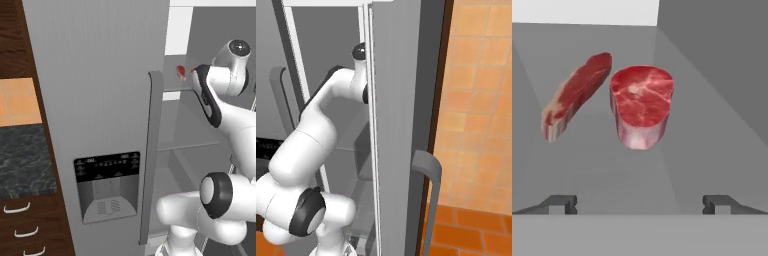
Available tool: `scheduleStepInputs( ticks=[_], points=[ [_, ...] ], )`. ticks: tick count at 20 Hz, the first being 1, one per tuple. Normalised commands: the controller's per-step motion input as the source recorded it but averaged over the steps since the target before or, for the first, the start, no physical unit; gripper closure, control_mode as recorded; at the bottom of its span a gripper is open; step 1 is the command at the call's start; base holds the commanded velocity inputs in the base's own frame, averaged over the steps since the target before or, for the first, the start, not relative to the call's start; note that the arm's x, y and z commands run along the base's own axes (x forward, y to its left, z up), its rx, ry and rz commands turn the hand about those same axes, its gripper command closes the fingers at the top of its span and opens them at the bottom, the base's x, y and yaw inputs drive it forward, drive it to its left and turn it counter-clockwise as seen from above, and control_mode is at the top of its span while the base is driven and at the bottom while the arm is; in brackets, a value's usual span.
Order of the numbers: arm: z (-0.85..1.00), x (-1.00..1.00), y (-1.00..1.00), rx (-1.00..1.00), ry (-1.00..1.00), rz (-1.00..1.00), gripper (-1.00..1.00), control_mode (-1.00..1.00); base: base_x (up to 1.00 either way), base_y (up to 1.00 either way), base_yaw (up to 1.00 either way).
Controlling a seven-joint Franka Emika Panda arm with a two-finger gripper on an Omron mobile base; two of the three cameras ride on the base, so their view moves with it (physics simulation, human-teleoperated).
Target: Place one potato and one steak in each tupperware on the nearby counter, to pack two identical lunches.
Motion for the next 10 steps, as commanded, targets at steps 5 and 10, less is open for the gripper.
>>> scheduleStepInputs(
  ticks=[5, 10],
  points=[
    [-0.2, 0.58, -0.19, 0.0, 0.01, 0.0, -1.0, -1.0, 0.0, 0.0, 0.0],
    [-0.01, 0.55, -0.25, 0.01, 0.01, 0.0, -1.0, -1.0, 0.0, 0.0, 0.0]
  ],
)
